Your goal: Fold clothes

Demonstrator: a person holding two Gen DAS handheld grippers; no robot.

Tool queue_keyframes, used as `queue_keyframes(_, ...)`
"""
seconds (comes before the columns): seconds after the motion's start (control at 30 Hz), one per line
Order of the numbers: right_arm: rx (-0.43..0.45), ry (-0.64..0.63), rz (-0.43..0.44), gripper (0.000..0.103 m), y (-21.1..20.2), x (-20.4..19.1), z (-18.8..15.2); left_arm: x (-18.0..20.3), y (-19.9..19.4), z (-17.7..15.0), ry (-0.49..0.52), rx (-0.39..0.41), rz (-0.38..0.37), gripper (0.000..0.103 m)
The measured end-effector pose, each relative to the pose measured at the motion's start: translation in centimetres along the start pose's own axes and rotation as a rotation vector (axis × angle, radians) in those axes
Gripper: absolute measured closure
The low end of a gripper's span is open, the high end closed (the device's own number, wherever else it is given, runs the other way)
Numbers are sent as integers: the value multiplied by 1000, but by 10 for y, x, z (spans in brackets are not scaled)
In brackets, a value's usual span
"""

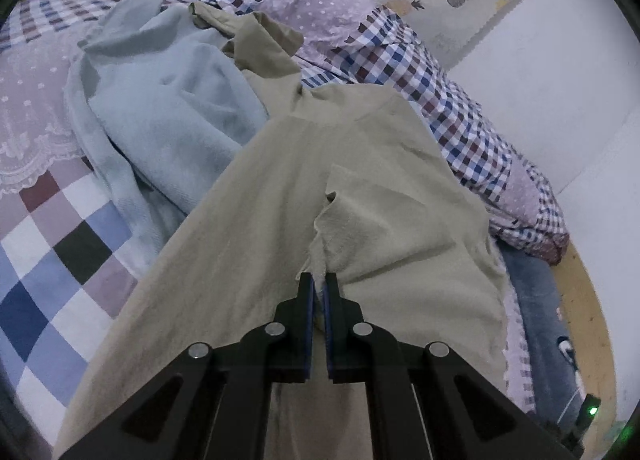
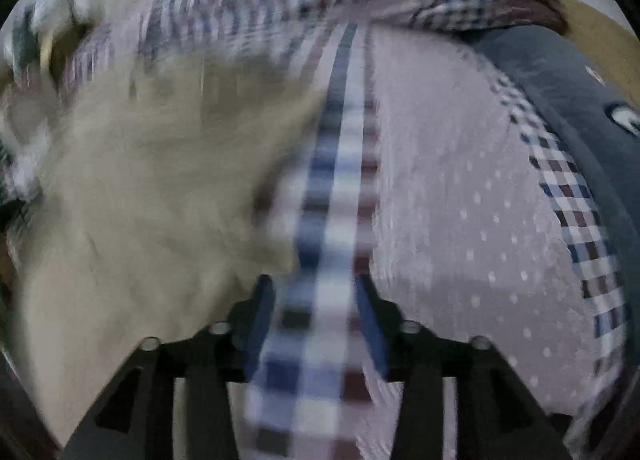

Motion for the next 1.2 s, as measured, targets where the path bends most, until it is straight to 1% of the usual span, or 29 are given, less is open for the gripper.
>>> queue_keyframes(0.07, 61, 37, 81, 44, 1, -4, 25, -3, 1, -2, -6, 9, -10, 99)
queue_keyframes(0.1, 85, 43, 106, 44, 4, -8, 39, -4, 1, -3, -6, 13, -13, 99)
queue_keyframes(0.17, 101, 8, 83, 44, 21, -18, 68, -5, 3, -4, -2, 19, -17, 99)
queue_keyframes(0.27, 70, 11, 36, 44, 59, -21, 114, -6, 5, -3, -1, 16, -23, 99)
queue_keyframes(0.33, 29, 16, 4, 44, 87, -17, 140, -8, 5, -2, -9, 14, -34, 99)
queue_keyframes(0.4, -27, 42, 12, 44, 119, -10, 164, -9, 5, -2, -13, 13, -40, 99)
queue_keyframes(0.43, -61, 61, 25, 44, 133, -5, 172, -9, 4, -1, -15, 15, -43, 99)
queue_keyframes(0.5, -99, 82, 33, 44, 152, 1, 182, -10, 2, -2, -25, 30, -45, 99)
queue_keyframes(0.6, -152, 100, 78, 44, 176, 7, 186, -10, 1, -1, -23, 36, -41, 99)
queue_keyframes(0.67, -184, 93, 86, 42, 187, 5, 185, -10, 2, -1, -23, 34, -42, 99)
queue_keyframes(0.7, -192, 84, 88, 44, 191, 3, 184, -10, 2, -1, -23, 34, -42, 99)
queue_keyframes(0.73, -187, 61, 92, 47, 191, -1, 184, -10, 2, -1, -23, 34, -42, 99)
queue_keyframes(0.77, -177, 37, 86, 83, 189, -7, 185, -9, 2, -1, -22, 35, -40, 99)
queue_keyframes(0.8, -137, 10, 21, 100, 181, -11, 189, -9, 1, 0, -19, 38, -37, 99)
queue_keyframes(0.87, -58, -44, -109, 100, 167, -19, 195, -7, -3, 0, -11, 59, -27, 100)
queue_keyframes(0.93, 27, -91, -234, 100, 151, -26, 203, -1, -11, 3, 5, 108, -21, 100)
queue_keyframes(0.97, 73, -92, -277, 100, 142, -27, 209, 5, -12, 5, 27, 118, -17, 100)
queue_keyframes(1.03, 100, -98, -345, 99, 143, -31, 217, 11, -7, 5, 66, 90, 8, 100)
queue_keyframes(1.13, 77, -139, -445, 69, 162, -39, 215, 5, 2, 1, 60, 50, 8, 100)
queue_keyframes(1.17, 63, -142, -479, 53, 168, -40, 213, 3, 2, 1, 55, 47, 1, 100)
queue_keyframes(1.2, 59, -139, -505, 44, 171, -40, 211, 3, 1, 1, 59, 44, 1, 99)
Point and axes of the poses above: each gripper's, at about its wrist camera, not at the fingertips, and y roughly the way its jaws point, x to its right, z to its top, the point moved 1 cm from there along y, roughly the way its jaws point, and after that the axes turned 10 degrees about y, right-handed, at the moved point
